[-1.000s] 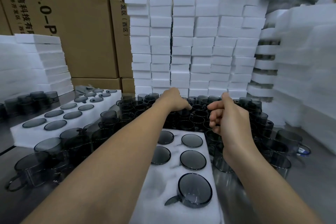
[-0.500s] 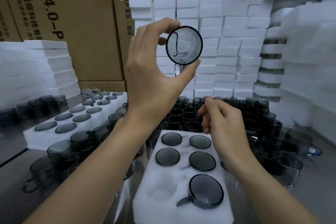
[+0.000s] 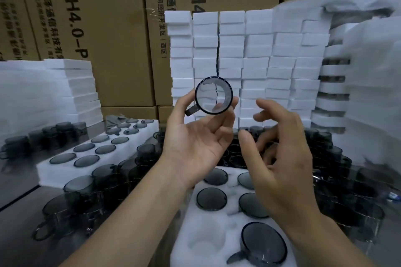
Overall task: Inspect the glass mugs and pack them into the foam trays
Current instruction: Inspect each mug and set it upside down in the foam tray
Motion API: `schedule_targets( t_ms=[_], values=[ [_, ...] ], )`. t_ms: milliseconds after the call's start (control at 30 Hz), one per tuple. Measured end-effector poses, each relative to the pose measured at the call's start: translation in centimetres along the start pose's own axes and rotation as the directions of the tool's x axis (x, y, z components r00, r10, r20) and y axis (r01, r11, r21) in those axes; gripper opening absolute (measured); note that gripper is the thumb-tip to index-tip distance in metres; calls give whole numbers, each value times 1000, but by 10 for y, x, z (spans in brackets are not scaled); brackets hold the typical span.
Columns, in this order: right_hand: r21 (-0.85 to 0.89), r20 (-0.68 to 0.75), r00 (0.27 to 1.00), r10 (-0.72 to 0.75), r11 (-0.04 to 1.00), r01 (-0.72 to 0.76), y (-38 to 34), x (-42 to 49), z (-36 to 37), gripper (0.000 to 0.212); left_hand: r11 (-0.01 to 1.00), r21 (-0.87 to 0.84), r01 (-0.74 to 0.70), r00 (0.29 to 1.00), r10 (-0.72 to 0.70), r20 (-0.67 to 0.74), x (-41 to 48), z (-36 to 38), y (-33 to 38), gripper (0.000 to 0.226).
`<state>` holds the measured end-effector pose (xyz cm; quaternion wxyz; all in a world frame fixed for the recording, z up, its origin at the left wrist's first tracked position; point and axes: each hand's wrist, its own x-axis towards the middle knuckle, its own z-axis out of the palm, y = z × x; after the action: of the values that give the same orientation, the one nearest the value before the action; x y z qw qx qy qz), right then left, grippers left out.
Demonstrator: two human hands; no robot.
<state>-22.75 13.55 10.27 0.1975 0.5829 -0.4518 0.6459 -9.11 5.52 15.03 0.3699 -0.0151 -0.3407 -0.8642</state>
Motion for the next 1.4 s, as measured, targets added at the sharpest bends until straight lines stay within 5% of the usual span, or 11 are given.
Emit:
schedule_targets(
  t_ms=[200, 333, 500, 633, 700, 733, 800, 867, 933, 1167, 1400],
  values=[
    [-91, 36, 994, -101, 990, 103, -4, 0, -1, 71, 974, 222, 49, 999, -46, -16, 5, -10, -2, 49],
    [-199, 84, 980, -180, 961, 193, 2, 2, -3, 62, 871, 491, 17, 999, 9, -51, 8, -11, -9, 39],
    [-190, 72, 992, -108, 974, 120, 10, 1, -2, 58, 796, 605, -6, 991, 84, -101, 10, -10, -11, 15],
    [-157, 6, 1000, -2, 988, 3, 11, 1, -1, 56, 796, 601, -73, 985, 151, -81, 12, -17, -10, 48],
    [63, -10, 985, 175, 983, -174, 7, 3, -1, 48, 817, 571, -77, 984, 155, -88, 13, -19, -6, 65],
    [236, 13, 954, 298, 927, -293, 4, 6, 0, 44, 806, 586, -81, 984, 159, -83, 13, -19, -4, 65],
    [537, 180, 827, 533, 651, -536, -2, 10, 1, 37, 751, 655, -87, 982, 174, -69, 13, -21, -1, 61],
    [632, 415, 668, 618, 332, -700, -5, 13, 3, 37, 699, 708, -97, 981, 185, -48, 14, -21, -1, 60],
    [612, 539, 580, 611, 190, -768, -6, 15, 3, 46, 682, 722, -117, 978, 205, -35, 13, -23, 1, 58],
    [533, 637, 497, 589, 129, -836, 1, 15, 0, 60, 649, 754, -102, 984, 176, -18, 15, -29, -2, 49],
    [566, 624, 519, 584, 120, -816, 0, 10, -1, 56, 545, 832, -99, 958, 278, -67, 14, -35, -9, 49]
  ],
)
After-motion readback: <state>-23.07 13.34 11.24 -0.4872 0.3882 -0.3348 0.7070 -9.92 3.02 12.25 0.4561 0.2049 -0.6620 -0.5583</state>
